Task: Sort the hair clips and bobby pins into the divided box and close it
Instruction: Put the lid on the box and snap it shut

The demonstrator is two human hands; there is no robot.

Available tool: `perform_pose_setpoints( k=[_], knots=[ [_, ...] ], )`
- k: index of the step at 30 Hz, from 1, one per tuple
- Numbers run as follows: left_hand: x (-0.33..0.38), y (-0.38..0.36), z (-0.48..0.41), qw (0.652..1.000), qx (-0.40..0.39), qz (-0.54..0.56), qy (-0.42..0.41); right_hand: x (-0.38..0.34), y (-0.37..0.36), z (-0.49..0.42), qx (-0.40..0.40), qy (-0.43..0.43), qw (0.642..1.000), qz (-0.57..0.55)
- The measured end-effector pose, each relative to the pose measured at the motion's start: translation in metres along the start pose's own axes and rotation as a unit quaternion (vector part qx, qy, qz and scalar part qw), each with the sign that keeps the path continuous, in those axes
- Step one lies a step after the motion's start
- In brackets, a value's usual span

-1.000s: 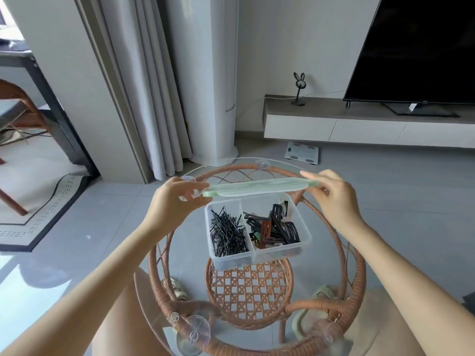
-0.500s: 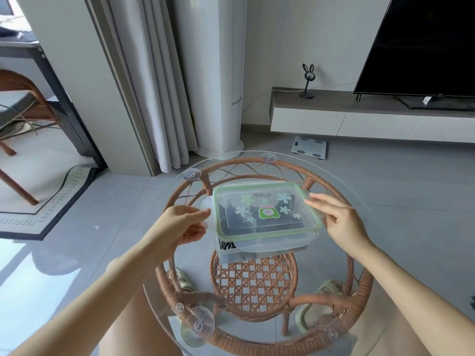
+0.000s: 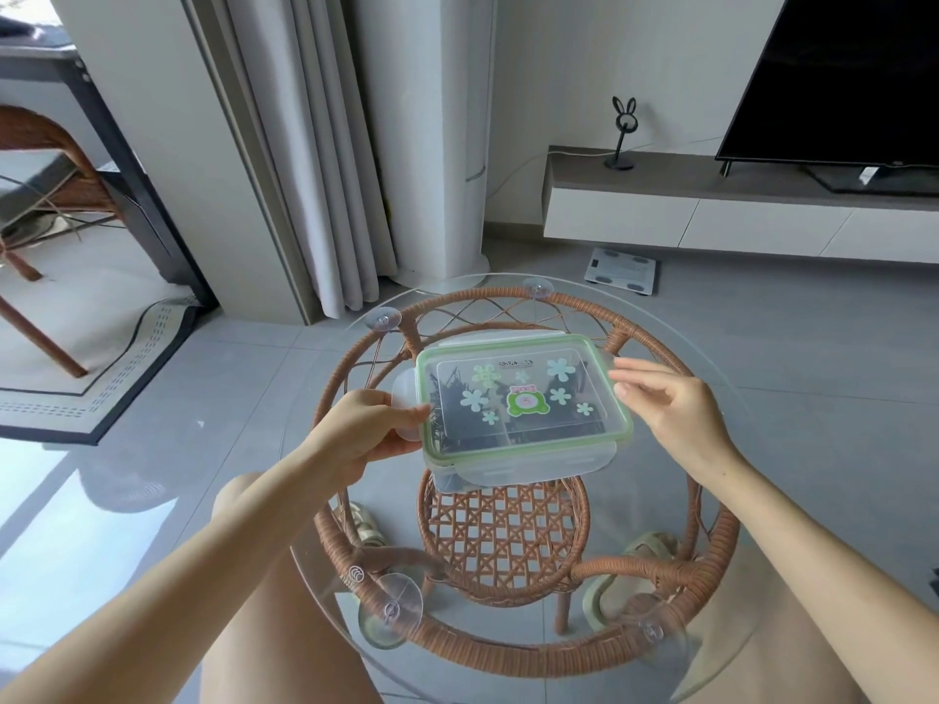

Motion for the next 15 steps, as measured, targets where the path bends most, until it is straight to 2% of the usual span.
perform_pose_setpoints(
  k=[15],
  knots=[
    [0.0018, -0.0028, -0.0011, 1.000, -0.003, -0.019, 0.004, -0.0001, 0.0034, 0.0022, 0.014, -0.019, 0.999, 0.026]
  ],
)
Point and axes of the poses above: each hand's wrist, its own z-axis away from the middle knuckle, its own y-axis out of the back of the hand, x = y × z, the point moved 7 cm from there along -z, towards the middle knuckle, and after that the axes turned 12 degrees about z, right-handed, at the moved point
